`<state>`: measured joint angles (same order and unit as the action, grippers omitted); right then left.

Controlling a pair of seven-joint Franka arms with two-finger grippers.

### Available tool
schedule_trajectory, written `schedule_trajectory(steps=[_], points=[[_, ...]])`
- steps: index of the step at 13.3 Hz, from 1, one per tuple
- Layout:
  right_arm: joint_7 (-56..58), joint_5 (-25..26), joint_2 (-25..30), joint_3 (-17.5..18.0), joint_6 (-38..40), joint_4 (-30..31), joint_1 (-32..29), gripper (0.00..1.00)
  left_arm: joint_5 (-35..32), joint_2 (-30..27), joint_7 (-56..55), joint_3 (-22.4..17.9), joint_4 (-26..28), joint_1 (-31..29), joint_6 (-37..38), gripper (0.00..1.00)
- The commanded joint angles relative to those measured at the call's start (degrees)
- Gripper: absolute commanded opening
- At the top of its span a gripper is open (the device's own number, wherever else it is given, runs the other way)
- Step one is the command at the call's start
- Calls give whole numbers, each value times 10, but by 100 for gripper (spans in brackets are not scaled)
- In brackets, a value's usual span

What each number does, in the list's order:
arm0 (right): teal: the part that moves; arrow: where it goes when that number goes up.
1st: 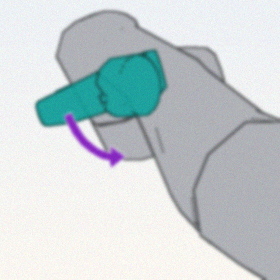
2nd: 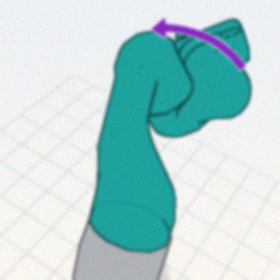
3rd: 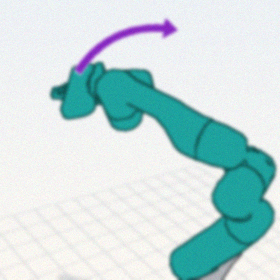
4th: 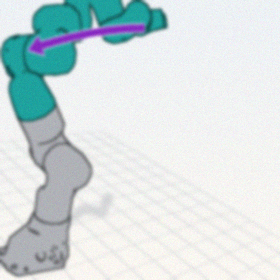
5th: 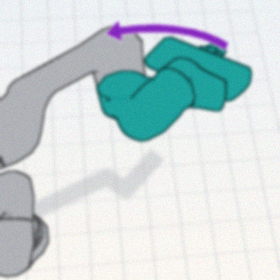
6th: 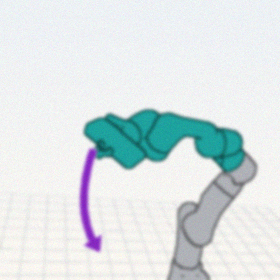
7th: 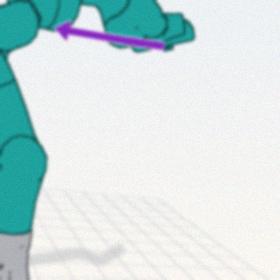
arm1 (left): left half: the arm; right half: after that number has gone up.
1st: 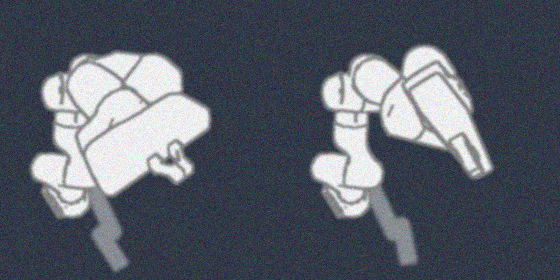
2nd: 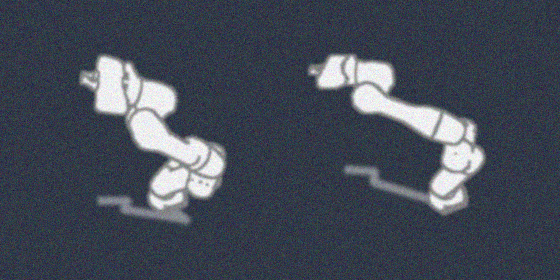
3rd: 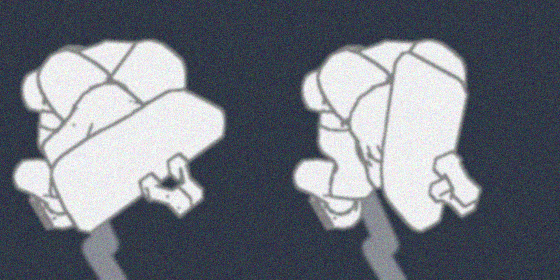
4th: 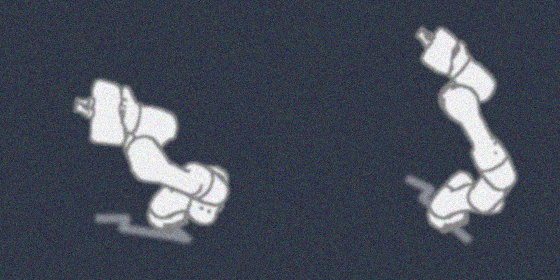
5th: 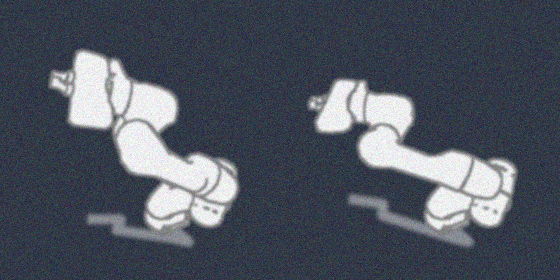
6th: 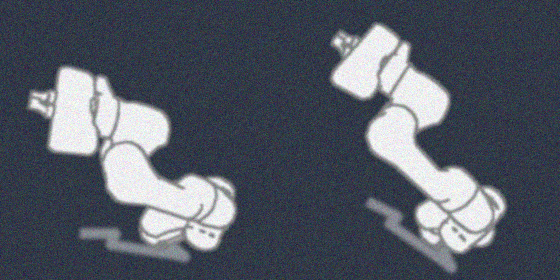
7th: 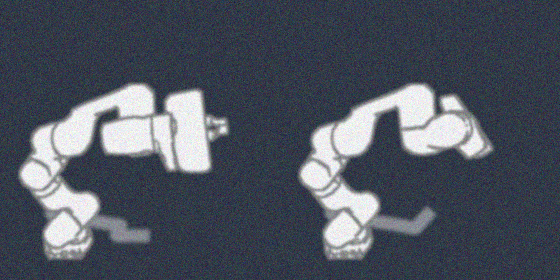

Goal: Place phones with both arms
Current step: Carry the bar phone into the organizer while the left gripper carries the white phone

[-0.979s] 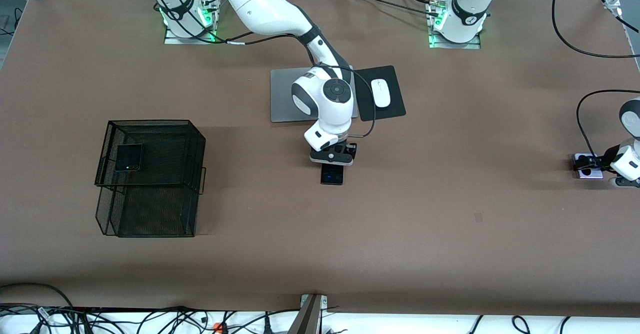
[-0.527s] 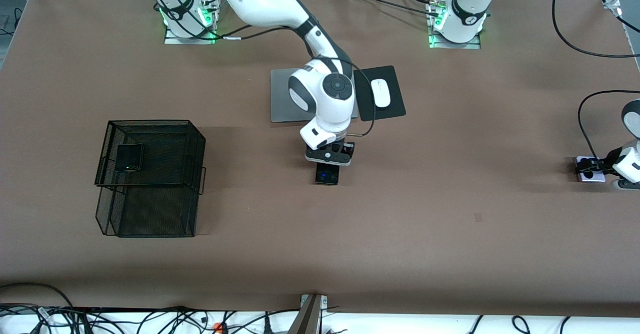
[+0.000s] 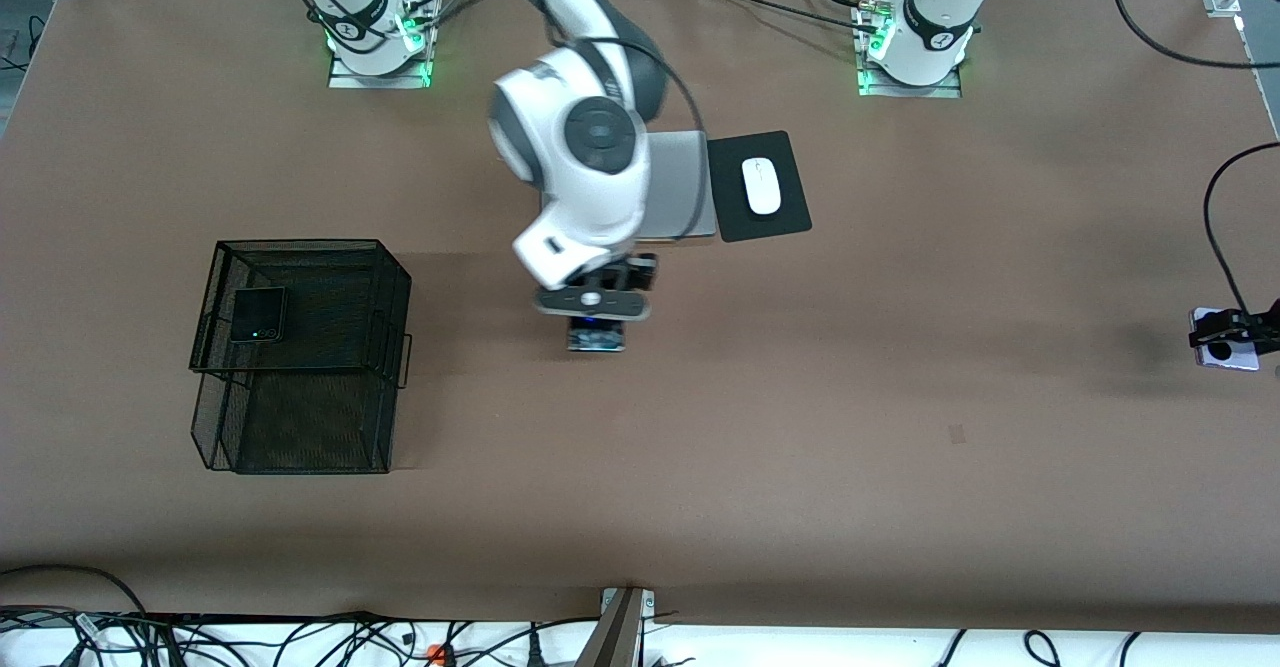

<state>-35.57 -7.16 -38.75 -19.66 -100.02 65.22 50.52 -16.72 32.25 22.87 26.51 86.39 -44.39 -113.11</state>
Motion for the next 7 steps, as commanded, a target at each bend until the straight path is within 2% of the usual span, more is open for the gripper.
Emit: schedule_trajectory(steps=[1,3,7], points=[[93,-11,119,-32,-3,147,-12,0,7,3,4,64,-29,1,59,26],[170,-11,189,-75,-28,245,-12,0,8,3,4,101,-30,11,70,26],[343,-7,280,-190,-86,393,-11,0,11,6,2,109,-26,94,83,23]])
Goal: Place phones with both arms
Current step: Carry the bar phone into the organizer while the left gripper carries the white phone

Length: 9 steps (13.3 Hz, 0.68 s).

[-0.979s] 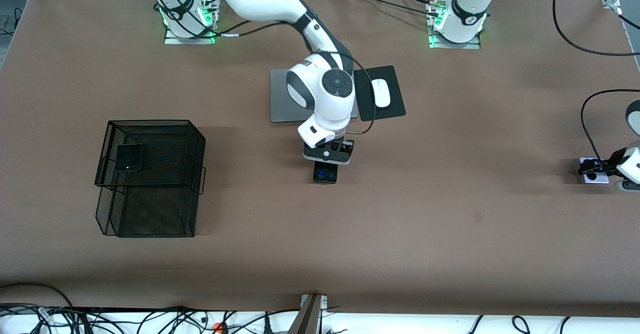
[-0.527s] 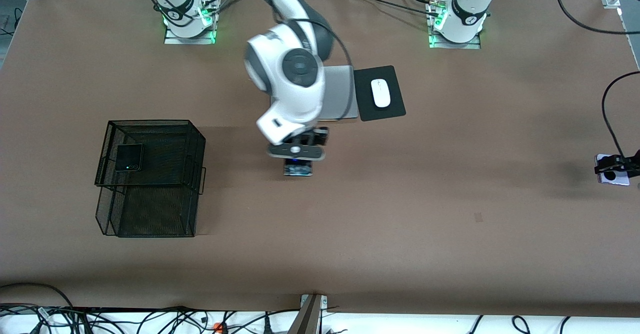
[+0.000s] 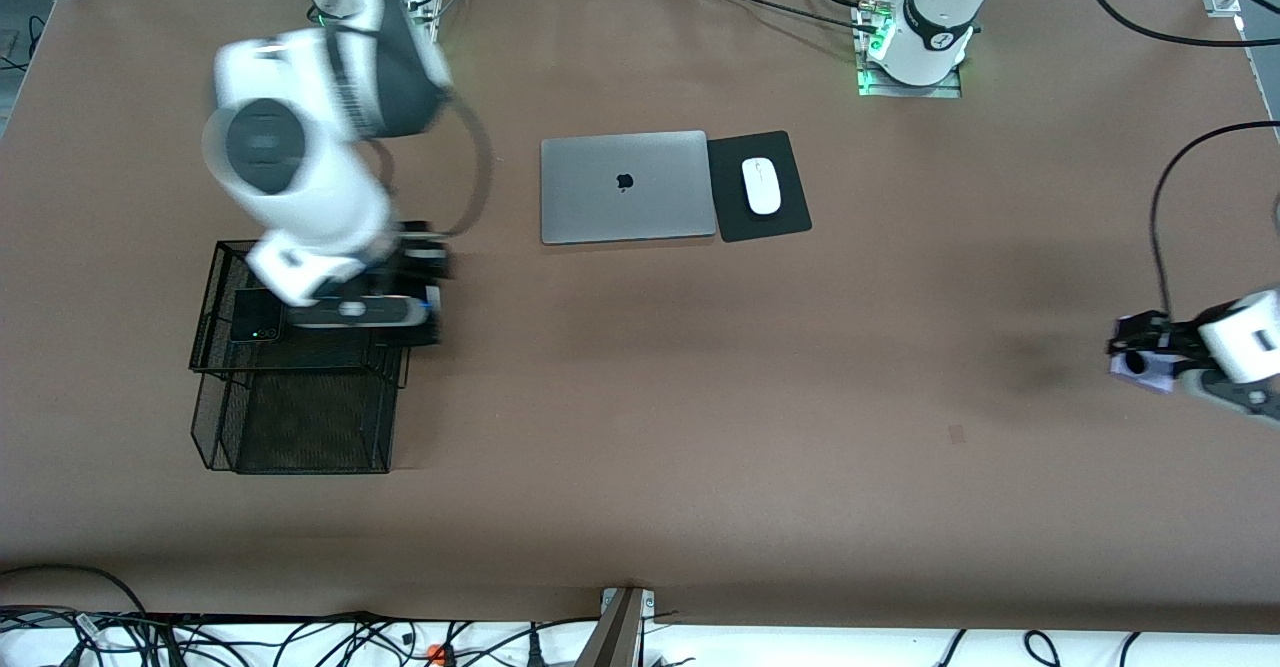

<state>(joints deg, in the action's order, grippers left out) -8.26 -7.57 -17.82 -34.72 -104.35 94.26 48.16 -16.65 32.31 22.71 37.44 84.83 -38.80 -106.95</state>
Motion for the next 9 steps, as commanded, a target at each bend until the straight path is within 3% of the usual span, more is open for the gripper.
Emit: schedule_trajectory(steps=[1,3,5,9], points=[[105,-2,78,-62,-58,125,12,0,11,6,-11,-1,-12,67,24,23],[147,-7,73,-86,-106,164,11,0,11,9,-73,-1,-11,104,24,23],[151,-8,67,-87,-182,221,11,0,12,11,-132,-1,-10,145,25,23],[150,-10,38,-86,-203,241,11,0,32,25,-302,-1,-12,244,18,22]])
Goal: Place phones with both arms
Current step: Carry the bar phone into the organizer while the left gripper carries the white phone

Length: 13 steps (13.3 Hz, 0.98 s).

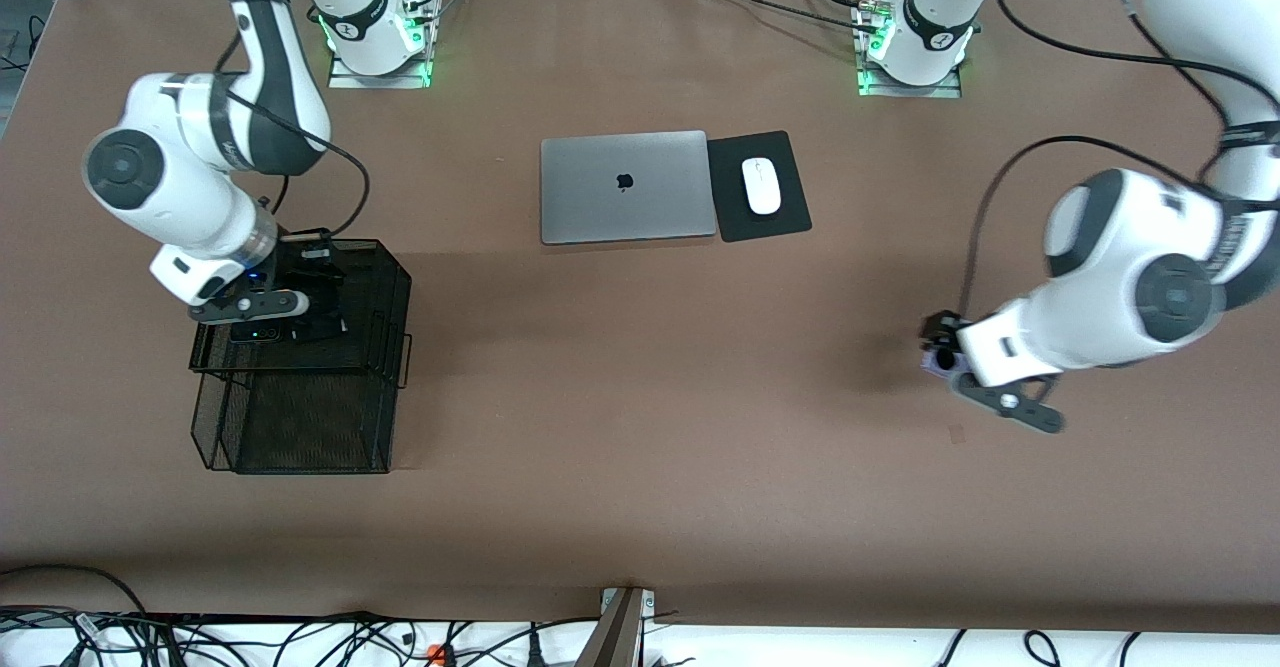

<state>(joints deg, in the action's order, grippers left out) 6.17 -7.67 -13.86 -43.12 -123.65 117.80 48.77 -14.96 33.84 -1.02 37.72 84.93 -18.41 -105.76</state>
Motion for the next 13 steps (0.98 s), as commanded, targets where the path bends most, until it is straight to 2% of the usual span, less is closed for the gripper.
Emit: schedule_trajectory(steps=[1,3,4,5,6,8,9,12,13], points=[[5,-9,-11,-2,-14,6,4,0,16,17,-106,-4,-17,68,5,22],[3,-16,-24,-2,-26,6,2,0,13,39,-174,-6,-45,114,-12,22],[5,-40,-32,-2,-26,6,-2,7,13,51,-199,-8,-54,132,-30,22],[7,-63,-41,-3,-26,1,-4,36,13,60,-229,-9,-56,150,-54,22],[7,-74,-47,-3,-26,0,-6,97,11,69,-265,-10,-56,171,-81,22],[7,-79,-46,-2,-24,-3,-8,100,6,89,-336,-26,-56,220,-129,22],[7,-79,-46,-3,-19,-9,-8,100,5,97,-369,-51,-56,256,-156,22],[11,-77,-37,-4,-12,-29,-8,100,6,119,-441,-162,-56,386,-224,22],[11,-76,-35,-7,16,-51,-8,100,6,127,-463,-189,-56,421,-246,22]])
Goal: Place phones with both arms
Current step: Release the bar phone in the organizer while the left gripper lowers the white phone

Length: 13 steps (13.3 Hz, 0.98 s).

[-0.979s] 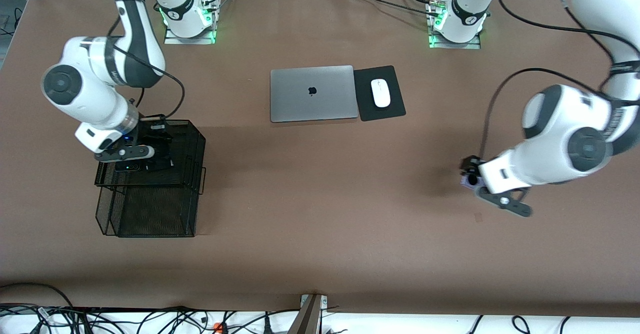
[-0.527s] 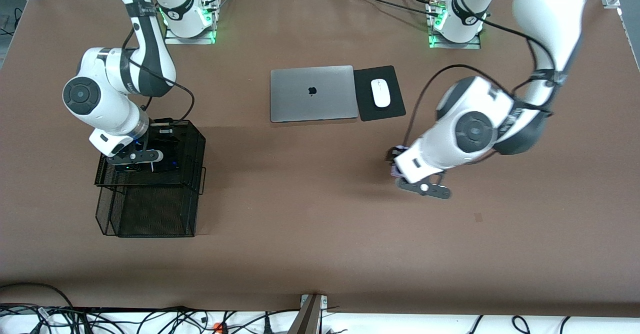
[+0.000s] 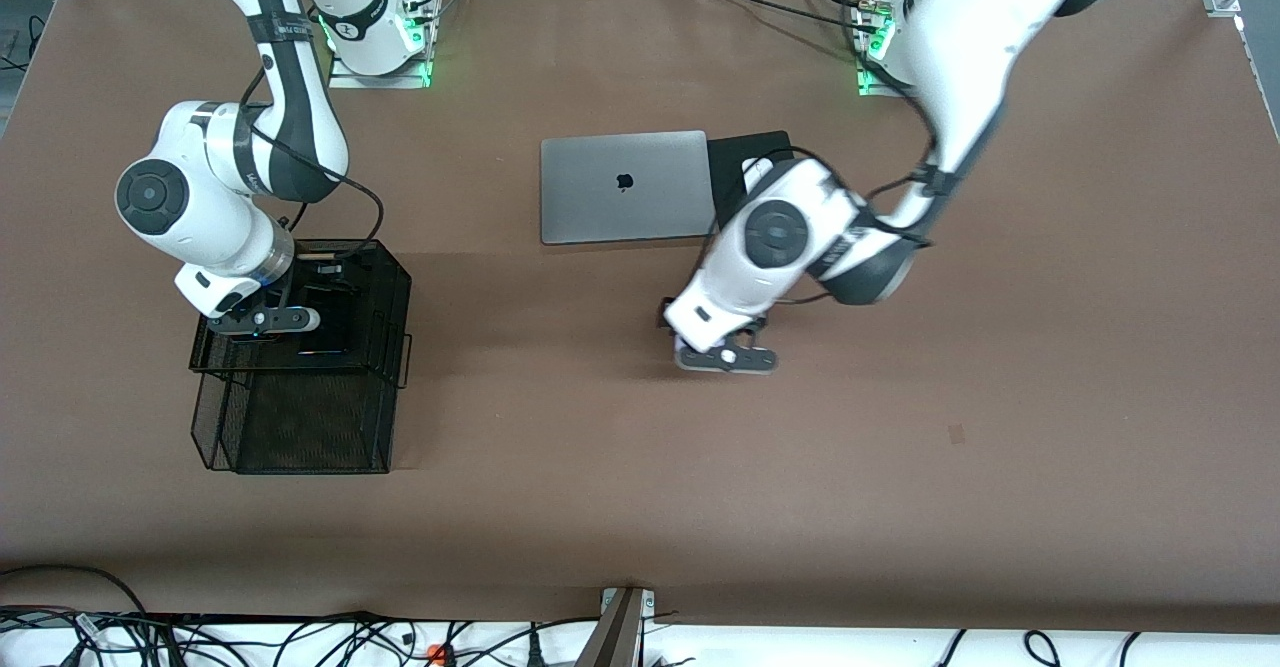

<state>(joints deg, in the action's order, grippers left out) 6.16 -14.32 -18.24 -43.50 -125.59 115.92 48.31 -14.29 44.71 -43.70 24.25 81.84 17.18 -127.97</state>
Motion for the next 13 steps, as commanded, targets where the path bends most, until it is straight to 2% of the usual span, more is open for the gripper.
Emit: schedule_trajectory(steps=[1,3,6,10,11,12,13], points=[[11,-10,9,-11,75,-65,-3,100,0,32,-58,-76,-25,91,-44,22],[6,-4,7,-21,166,-139,-4,100,0,52,-77,-112,-26,130,-81,22],[1,2,3,-42,273,-223,-9,100,0,72,-78,-123,-27,147,-109,22],[-3,-1,6,-76,309,-261,-9,100,0,79,-76,-123,-27,148,-114,22],[-21,-3,7,-81,309,-261,-9,100,0,79,-76,-123,-27,148,-114,27],[-41,-4,8,-81,308,-261,-9,100,-2,79,-76,-125,-27,152,-114,58],[-60,-4,8,-82,304,-261,-8,100,-17,78,-77,-126,-26,164,-113,100]])
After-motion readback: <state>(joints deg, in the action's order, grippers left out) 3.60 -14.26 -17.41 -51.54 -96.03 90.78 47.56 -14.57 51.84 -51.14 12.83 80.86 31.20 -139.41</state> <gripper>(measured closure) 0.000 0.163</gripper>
